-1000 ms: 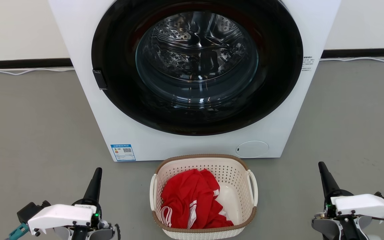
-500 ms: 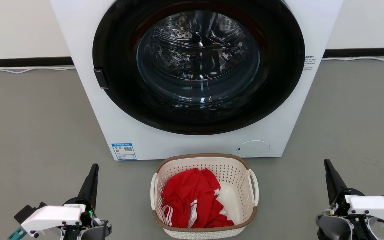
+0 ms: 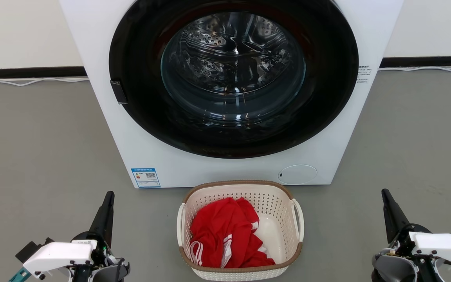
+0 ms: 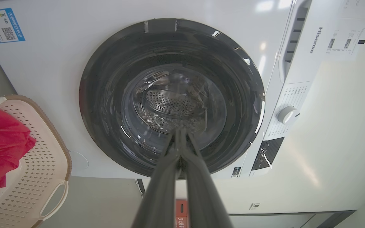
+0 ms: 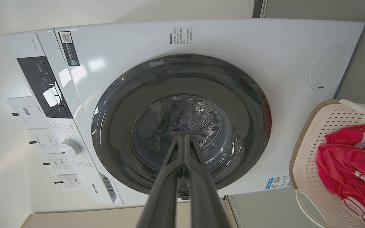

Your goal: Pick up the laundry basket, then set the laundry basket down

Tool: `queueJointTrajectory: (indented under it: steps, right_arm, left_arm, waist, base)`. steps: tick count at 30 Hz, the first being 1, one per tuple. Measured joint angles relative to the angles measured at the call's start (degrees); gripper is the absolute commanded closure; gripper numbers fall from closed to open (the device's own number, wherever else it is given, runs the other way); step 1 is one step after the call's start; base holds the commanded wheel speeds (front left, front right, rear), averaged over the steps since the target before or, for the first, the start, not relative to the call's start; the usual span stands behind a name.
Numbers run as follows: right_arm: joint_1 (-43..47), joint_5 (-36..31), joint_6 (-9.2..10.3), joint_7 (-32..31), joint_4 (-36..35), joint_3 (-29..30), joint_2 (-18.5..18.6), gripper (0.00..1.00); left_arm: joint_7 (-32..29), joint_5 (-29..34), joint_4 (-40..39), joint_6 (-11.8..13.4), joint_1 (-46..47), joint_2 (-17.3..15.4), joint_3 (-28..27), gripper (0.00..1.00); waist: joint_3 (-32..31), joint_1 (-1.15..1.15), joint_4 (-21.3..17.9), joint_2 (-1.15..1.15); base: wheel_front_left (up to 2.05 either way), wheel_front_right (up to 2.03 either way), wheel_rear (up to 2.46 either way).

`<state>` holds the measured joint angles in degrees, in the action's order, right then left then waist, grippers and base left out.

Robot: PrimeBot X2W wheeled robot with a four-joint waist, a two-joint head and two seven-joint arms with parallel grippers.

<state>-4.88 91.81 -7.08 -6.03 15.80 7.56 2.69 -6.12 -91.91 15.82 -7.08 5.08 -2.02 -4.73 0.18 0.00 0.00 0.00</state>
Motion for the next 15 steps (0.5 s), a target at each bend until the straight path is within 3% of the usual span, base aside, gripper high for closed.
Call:
queueJointTrajectory:
  steps: [15]
  right_arm:
    - [0.0,0.0,0.00,0.0,0.0,0.0,0.0,1.00]
  left_arm:
    - [0.0,0.0,0.0,0.0,0.0,0.0,0.0,1.00]
  waist:
    - [0.0,0.00,0.0,0.00]
  base:
    - [0.00,0.00,0.00]
